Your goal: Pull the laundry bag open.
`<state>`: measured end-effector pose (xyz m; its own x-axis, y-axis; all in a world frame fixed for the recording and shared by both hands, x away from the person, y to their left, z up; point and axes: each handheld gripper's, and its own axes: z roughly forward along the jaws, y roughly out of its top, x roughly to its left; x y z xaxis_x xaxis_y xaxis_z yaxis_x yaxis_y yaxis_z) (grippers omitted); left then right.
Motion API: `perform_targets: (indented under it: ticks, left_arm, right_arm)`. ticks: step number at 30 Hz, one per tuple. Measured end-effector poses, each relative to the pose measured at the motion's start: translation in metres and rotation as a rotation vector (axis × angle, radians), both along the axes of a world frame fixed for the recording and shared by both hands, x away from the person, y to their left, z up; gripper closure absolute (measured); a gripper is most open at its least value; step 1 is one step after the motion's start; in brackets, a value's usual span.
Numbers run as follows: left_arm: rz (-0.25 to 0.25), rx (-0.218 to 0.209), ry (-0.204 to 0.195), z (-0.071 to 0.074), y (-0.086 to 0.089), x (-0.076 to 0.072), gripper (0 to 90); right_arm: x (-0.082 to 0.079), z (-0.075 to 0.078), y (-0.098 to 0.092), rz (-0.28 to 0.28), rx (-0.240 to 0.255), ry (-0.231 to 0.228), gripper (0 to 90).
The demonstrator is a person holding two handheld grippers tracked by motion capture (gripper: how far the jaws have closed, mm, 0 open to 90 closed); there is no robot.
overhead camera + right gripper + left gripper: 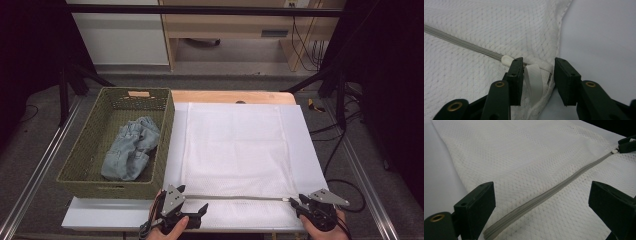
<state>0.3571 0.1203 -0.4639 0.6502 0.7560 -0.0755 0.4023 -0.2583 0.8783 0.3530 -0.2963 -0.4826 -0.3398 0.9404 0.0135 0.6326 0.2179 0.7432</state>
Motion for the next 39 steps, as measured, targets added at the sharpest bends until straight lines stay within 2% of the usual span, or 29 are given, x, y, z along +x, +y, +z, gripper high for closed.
perform_targets:
  ticks: [1, 3, 4, 5, 7, 11, 15, 16, 18, 20, 27, 33, 39]
  left_arm:
    - [0.000, 0.001, 0.000, 0.000, 0.000, 0.000, 6.8]
    - [-0.002, 0.002, 0.001, 0.000, -0.001, 0.000, 6.9]
    - [-0.002, 0.002, 0.001, 0.000, -0.001, 0.000, 7.0]
    - [-0.002, 0.003, 0.000, 0.000, -0.001, 0.000, 7.0]
    - [0.006, -0.003, -0.003, 0.000, 0.000, 0.000, 7.3]
    - [0.013, -0.002, -0.006, 0.001, 0.001, 0.001, 7.5]
    - [0.030, 0.009, -0.009, 0.000, 0.004, 0.002, 7.8]
    - [0.030, 0.009, -0.009, 0.000, 0.004, 0.002, 7.9]
    - [0.039, 0.016, -0.012, 0.001, 0.004, 0.002, 8.2]
    - [0.048, 0.019, -0.011, 0.001, 0.004, 0.003, 9.0]
    - [0.060, 0.058, -0.011, 0.003, 0.004, 0.001, 9.4]
    - [0.055, 0.051, 0.007, 0.001, 0.004, 0.000, 9.4]
    - [0.050, 0.044, 0.004, 0.002, 0.002, -0.001, 10.1]
  right_arm:
    - [0.000, 0.000, 0.000, 0.000, 0.000, 0.000, 65.0]
    - [-0.001, 0.000, 0.005, 0.012, -0.002, 0.004, 74.0]
    - [-0.001, 0.000, 0.005, 0.012, -0.002, 0.004, 74.0]
    - [-0.001, 0.001, 0.008, 0.026, -0.028, 0.001, 79.0]
    - [-0.001, 0.002, 0.011, 0.022, -0.041, 0.001, 81.4]
    - [0.002, 0.003, 0.014, 0.021, -0.016, -0.008, 82.5]
    - [0.009, 0.007, 0.021, 0.053, 0.006, -0.083, 82.8]
    - [0.009, 0.007, 0.021, 0.053, 0.006, -0.083, 82.8]
    - [0.008, 0.012, 0.024, 0.068, 0.012, -0.139, 82.8]
    - [0.007, 0.014, 0.025, 0.073, 0.012, -0.162, 82.8]
    - [0.004, 0.015, 0.025, 0.075, 0.025, -0.182, 82.7]
    - [0.002, 0.015, 0.026, 0.071, 0.036, -0.186, 82.6]
    - [0.001, 0.015, 0.026, 0.061, 0.039, -0.201, 82.7]
